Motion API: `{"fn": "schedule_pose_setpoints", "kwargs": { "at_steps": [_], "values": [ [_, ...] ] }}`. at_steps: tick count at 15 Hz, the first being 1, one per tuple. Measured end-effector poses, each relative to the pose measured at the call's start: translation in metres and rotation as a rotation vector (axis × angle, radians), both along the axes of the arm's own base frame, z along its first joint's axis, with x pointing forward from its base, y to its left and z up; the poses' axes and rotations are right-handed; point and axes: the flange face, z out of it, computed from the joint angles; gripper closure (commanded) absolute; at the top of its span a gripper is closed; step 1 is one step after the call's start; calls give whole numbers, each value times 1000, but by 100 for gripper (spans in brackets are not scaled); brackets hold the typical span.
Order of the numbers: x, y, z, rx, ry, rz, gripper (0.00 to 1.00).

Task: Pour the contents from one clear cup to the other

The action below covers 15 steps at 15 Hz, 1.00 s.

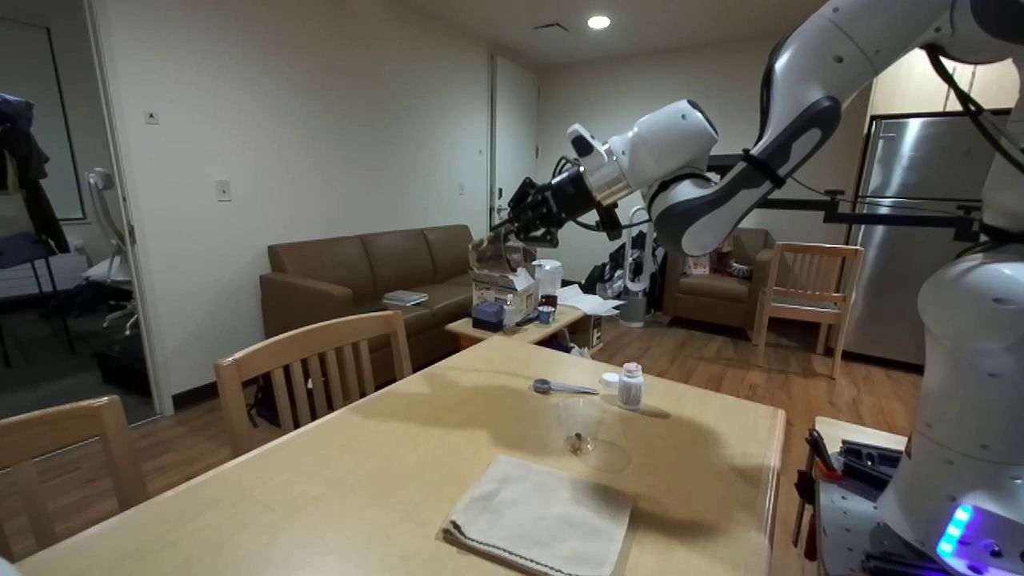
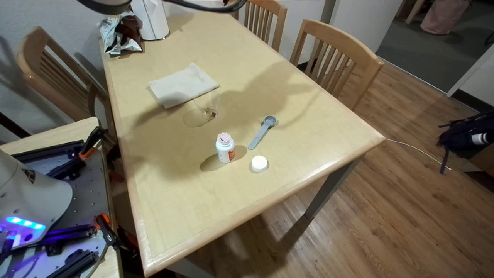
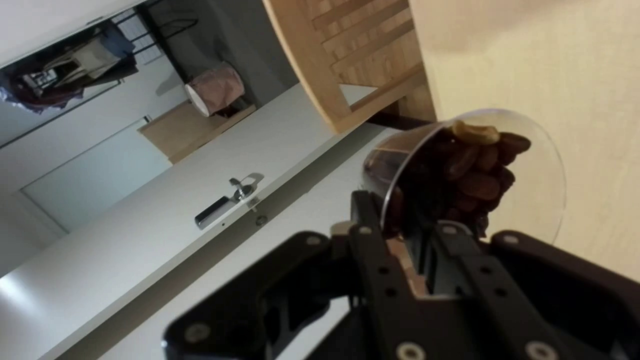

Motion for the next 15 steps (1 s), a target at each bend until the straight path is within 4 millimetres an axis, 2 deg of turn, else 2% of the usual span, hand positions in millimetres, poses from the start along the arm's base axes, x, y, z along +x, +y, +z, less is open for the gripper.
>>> {"fn": "schedule_pose_setpoints", "kwargs": {
  "at_steps": [2,4,15],
  "values": [
    [11,9,31,9,-66,13,95],
    [18,10,49,17,-106,11,95],
    [23,-14,76,11,-161,-41,95]
  ]
}}
